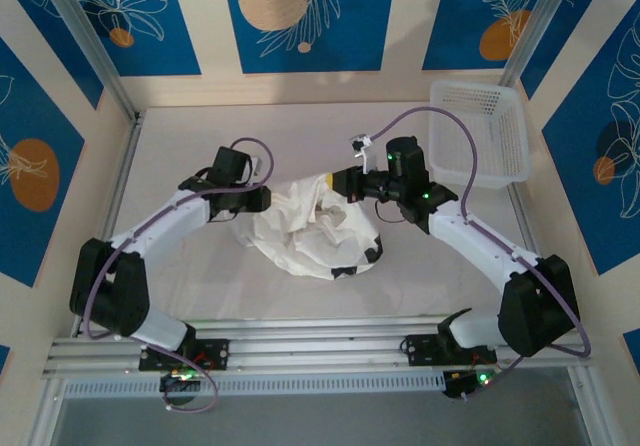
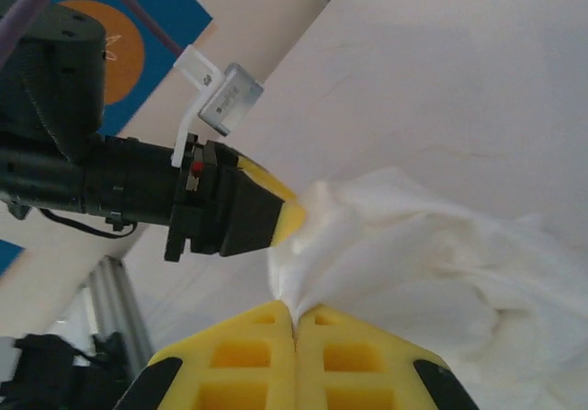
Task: Fold the inside-out t-shirt
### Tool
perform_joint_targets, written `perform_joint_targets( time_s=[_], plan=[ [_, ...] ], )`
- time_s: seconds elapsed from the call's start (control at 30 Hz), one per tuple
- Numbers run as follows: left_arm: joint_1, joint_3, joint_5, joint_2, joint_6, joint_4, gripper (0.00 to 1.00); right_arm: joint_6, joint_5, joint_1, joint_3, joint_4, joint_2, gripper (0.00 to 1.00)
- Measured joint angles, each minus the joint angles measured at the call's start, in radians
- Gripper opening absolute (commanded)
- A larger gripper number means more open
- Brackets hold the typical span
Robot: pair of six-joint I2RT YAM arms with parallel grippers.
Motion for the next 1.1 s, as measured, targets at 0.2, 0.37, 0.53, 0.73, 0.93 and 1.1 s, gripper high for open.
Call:
perform_joint_targets(
  time_s=[0.2, 0.37, 0.53, 0.73, 0.93, 1.1],
  plan=[
    [-0.129, -0.176, -0.011, -0.277, -0.039, 0.092, 0.41, 0.132, -0.056, -0.009, -0.007, 0.011, 0.013, 0.00],
    [-0.401, -0.243, -0.129, -0.308, -0.100, 0.218, 0.41, 0.180, -0.068, -0.002, -0.004, 0.011, 0.029, 0.00],
    [-0.472, -0.202, -0.249, -0.089, -0.137, 0.316, 0.50, 0.220, -0.065, 0.016, 0.014, -0.004, 0.043, 0.00],
    [-0.422, -0.087, -0.388, 0.111, -0.164, 0.307, 0.36, 0.256, -0.066, 0.022, 0.041, -0.055, 0.043, 0.00],
    [-0.285, -0.063, -0.220, 0.106, -0.122, 0.336, 0.00, 0.272, -0.083, -0.032, 0.044, -0.082, 0.043, 0.00],
    [-0.213, -0.055, 0.117, 0.015, -0.146, 0.356, 0.00, 0.246, -0.077, -0.225, 0.027, -0.033, 0.167, 0.20]
  ],
)
